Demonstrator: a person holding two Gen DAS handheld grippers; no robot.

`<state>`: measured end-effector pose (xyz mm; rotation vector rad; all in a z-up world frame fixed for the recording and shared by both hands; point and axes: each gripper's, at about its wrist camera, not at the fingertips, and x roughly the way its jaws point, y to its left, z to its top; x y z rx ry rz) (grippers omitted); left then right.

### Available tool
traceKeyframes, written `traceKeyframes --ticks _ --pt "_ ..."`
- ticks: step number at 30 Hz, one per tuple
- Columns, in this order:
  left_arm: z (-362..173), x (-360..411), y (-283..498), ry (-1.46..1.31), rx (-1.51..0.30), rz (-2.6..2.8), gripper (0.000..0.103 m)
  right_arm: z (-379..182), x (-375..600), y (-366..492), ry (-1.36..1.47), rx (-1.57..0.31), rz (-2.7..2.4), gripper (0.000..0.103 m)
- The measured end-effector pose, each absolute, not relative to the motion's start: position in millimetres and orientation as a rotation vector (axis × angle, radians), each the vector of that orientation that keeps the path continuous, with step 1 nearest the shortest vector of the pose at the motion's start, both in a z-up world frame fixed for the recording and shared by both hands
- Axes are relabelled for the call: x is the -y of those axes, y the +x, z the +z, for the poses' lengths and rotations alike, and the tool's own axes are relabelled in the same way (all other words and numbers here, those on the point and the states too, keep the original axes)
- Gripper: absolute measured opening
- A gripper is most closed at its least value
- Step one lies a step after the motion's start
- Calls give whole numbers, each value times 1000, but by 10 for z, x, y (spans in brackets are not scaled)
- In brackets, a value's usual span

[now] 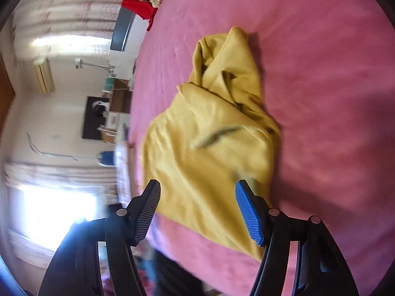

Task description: Fold clothes

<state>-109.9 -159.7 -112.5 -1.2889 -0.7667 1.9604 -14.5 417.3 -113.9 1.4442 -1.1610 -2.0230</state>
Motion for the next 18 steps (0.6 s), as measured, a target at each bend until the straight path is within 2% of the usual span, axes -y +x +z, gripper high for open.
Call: traceKeyframes --ticks 4,6,12,14,16,17,18 --pt "-955 1195 -1073 -1198 421 2076 17 -1086 -4182 185 1468 1053 -2137 66" --pt "-981 1079 -1176 -1209 321 2153 17 -1092 -4218 326 1477 1006 -2196 66" --pt "-1083 1353 -1083 -1164 446 2227 17 -1287 -4182 331 1437 983 -2205 66" --pt "-1117 1277 -1108 -1180 410 2187 17 -1367 -4125 300 1424 974 -2198 65" --pt "-1133 1057 -1128 -1194 303 2144 17 -1408 -4074 260 1425 937 -2214 52" --pt "-1154 1015 -1154 -1210 282 2130 16 -1415 -4049 237 1437 910 -2231 36" --pt "-1176 973 -1180 -1226 261 2116 15 -1421 -4008 212 1448 891 -2243 29"
